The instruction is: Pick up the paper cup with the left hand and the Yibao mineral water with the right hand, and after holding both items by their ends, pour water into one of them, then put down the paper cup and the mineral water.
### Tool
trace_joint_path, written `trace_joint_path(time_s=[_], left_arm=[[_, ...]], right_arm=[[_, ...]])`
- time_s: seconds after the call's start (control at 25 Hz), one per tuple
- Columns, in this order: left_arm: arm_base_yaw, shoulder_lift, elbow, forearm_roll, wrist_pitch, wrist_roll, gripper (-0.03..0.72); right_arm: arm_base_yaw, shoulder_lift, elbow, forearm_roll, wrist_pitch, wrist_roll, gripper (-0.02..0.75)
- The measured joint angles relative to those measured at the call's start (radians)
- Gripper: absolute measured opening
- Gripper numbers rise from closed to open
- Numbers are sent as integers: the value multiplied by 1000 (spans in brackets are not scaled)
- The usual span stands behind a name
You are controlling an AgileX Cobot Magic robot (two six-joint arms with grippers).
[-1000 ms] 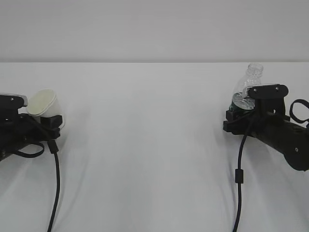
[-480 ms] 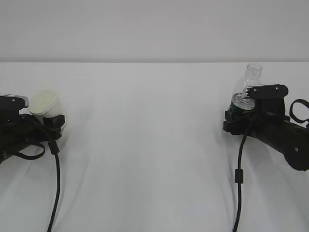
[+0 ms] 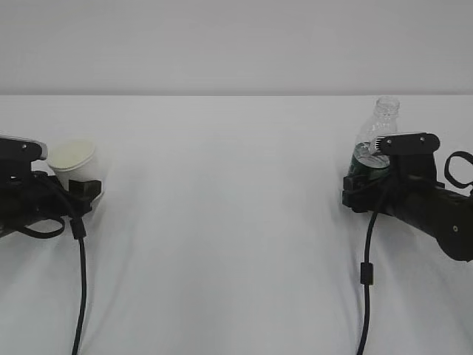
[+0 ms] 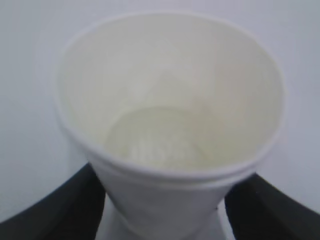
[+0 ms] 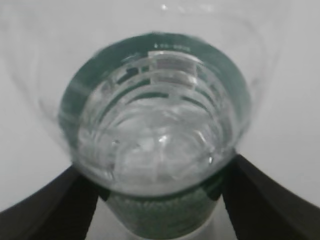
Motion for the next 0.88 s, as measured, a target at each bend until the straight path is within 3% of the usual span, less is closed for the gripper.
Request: trace_joint_path(time_s=[0.88], left_arm=[[0, -219, 261, 4, -26, -1, 519]], right_arm=[[0, -306, 236, -11, 11, -9, 580]])
